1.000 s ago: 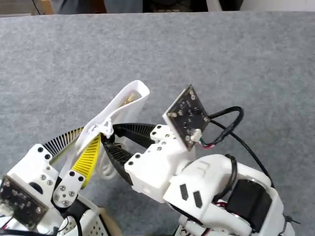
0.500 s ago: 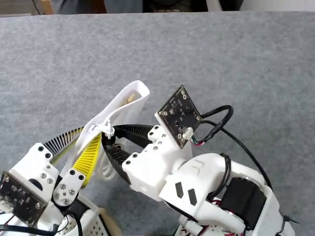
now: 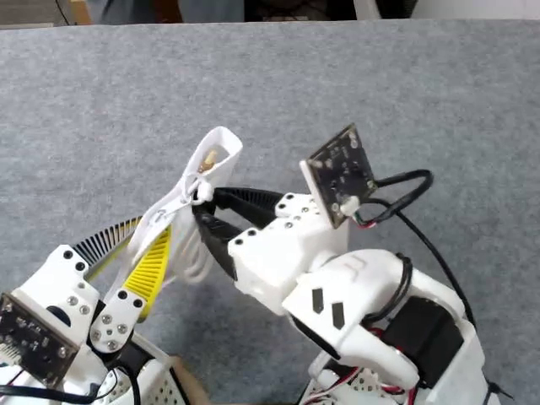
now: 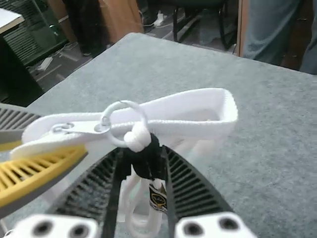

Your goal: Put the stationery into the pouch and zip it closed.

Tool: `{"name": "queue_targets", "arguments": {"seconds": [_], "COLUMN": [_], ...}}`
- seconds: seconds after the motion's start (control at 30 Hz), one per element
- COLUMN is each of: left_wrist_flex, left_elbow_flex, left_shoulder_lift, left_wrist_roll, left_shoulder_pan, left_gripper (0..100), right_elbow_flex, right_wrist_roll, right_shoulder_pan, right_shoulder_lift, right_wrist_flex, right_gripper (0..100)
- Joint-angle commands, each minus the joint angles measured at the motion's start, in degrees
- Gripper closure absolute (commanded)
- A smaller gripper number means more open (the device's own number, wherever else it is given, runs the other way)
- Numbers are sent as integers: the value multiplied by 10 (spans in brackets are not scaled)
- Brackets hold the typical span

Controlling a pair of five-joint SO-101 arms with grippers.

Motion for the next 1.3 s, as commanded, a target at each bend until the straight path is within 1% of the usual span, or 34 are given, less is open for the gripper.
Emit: {"name": "queue_targets", "arguments": {"seconds": [0.0,0.07,0.3,0.4,0.5,0.63,0.93,1.1,1.17,1.27], "left_wrist_flex": [-23,-22,-20,-19,-19,-19,-19,-18,-11,-7], "left_elbow_flex": [-6,-4,-3,-7,-8,-7,-9,-15,-36,-53], "left_shoulder_lift": [5,5,5,5,5,5,3,2,2,3], "left_wrist_roll": [5,5,5,5,5,5,5,7,24,29], "left_shoulder_pan": [0,0,0,0,1,2,2,2,3,3], "left_gripper": [972,972,972,972,972,972,972,972,972,972], "right_elbow_flex": [-3,-3,-2,-1,20,57,105,122,138,167], "right_wrist_roll": [26,50,90,104,118,155,164,164,164,164], "right_shoulder_pan": [14,16,21,56,98,123,131,169,185,201], "right_shoulder_lift": [-22,-36,-74,-75,-79,-80,-80,-80,-80,-80], "right_wrist_flex": [-18,-18,-18,-22,-52,-88,-135,-164,-185,-215], "right_gripper": [986,986,986,986,986,986,986,986,986,986]}}
